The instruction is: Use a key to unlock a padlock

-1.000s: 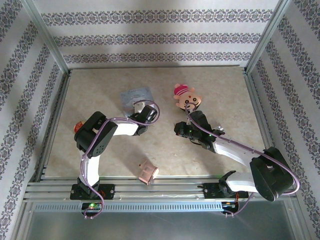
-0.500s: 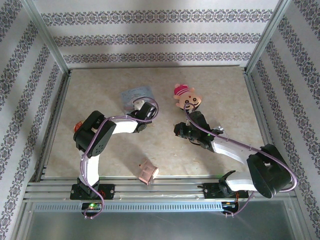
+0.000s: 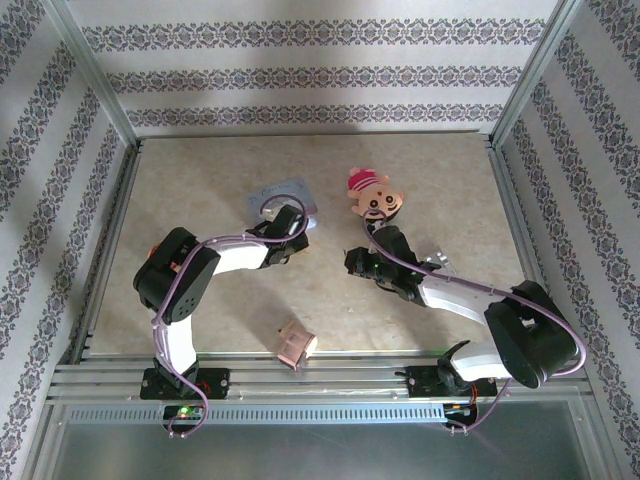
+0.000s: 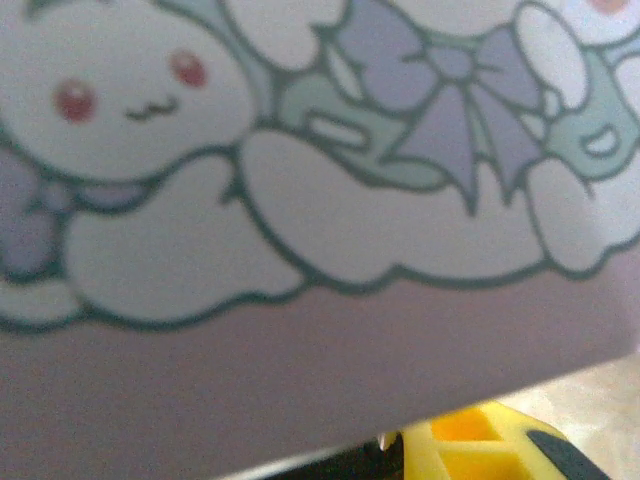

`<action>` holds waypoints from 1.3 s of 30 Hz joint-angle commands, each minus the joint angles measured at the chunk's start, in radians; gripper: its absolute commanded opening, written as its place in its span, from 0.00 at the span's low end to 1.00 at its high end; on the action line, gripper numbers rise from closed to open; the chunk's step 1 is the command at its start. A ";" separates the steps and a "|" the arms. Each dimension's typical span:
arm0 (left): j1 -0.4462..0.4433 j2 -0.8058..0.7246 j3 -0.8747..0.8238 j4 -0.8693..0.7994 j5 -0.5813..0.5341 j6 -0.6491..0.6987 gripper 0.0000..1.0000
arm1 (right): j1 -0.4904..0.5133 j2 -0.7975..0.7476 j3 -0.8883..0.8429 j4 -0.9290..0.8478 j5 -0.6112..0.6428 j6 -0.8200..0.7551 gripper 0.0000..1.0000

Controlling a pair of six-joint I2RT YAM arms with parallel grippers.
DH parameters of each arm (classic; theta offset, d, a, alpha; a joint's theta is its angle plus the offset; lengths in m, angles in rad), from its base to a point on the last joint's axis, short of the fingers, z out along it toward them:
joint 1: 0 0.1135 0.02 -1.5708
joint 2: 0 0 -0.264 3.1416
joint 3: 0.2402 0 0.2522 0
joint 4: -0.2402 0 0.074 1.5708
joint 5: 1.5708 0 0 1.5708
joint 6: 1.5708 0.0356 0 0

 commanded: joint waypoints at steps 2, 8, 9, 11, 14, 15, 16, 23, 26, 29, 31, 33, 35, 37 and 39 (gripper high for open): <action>-0.016 -0.050 -0.060 0.024 0.109 -0.134 0.03 | 0.016 0.039 -0.019 0.061 -0.010 -0.033 0.00; -0.025 -0.088 -0.136 0.123 0.179 -0.262 0.03 | 0.058 0.109 -0.023 0.152 -0.028 -0.083 0.00; -0.025 -0.092 -0.149 0.145 0.191 -0.281 0.03 | 0.062 0.124 -0.023 0.177 -0.036 -0.087 0.00; -0.025 -0.091 -0.160 0.173 0.216 -0.299 0.03 | 0.069 0.156 -0.023 0.231 -0.059 -0.091 0.00; -0.025 -0.078 -0.156 0.180 0.245 -0.307 0.03 | 0.087 0.196 -0.018 0.296 -0.068 -0.098 0.00; -0.025 -0.075 -0.158 0.191 0.253 -0.315 0.03 | 0.096 0.206 -0.016 0.312 -0.065 -0.103 0.00; -0.025 -0.069 -0.161 0.205 0.258 -0.320 0.03 | 0.104 0.215 -0.013 0.322 -0.061 -0.106 0.00; -0.025 -0.044 -0.146 0.226 0.294 -0.335 0.03 | 0.138 0.279 0.020 0.333 -0.041 -0.150 0.00; -0.024 -0.041 -0.146 0.226 0.299 -0.341 0.03 | 0.144 0.293 0.026 0.332 -0.027 -0.164 0.00; -0.024 -0.039 -0.145 0.218 0.306 -0.344 0.03 | 0.151 0.294 0.029 0.335 -0.006 -0.175 0.00; -0.022 -0.034 -0.145 0.221 0.312 -0.349 0.03 | 0.155 0.292 0.034 0.336 -0.001 -0.184 0.00; -0.022 -0.029 -0.145 0.221 0.316 -0.354 0.04 | 0.158 0.290 0.040 0.338 0.006 -0.195 0.00; -0.021 -0.023 -0.145 0.223 0.321 -0.360 0.04 | 0.158 0.292 0.049 0.336 0.008 -0.202 0.00; -0.021 -0.016 -0.143 0.227 0.330 -0.363 0.04 | 0.158 0.293 0.059 0.336 0.006 -0.206 0.00; -0.021 -0.012 -0.142 0.230 0.339 -0.366 0.04 | 0.158 0.296 0.069 0.336 0.007 -0.212 0.00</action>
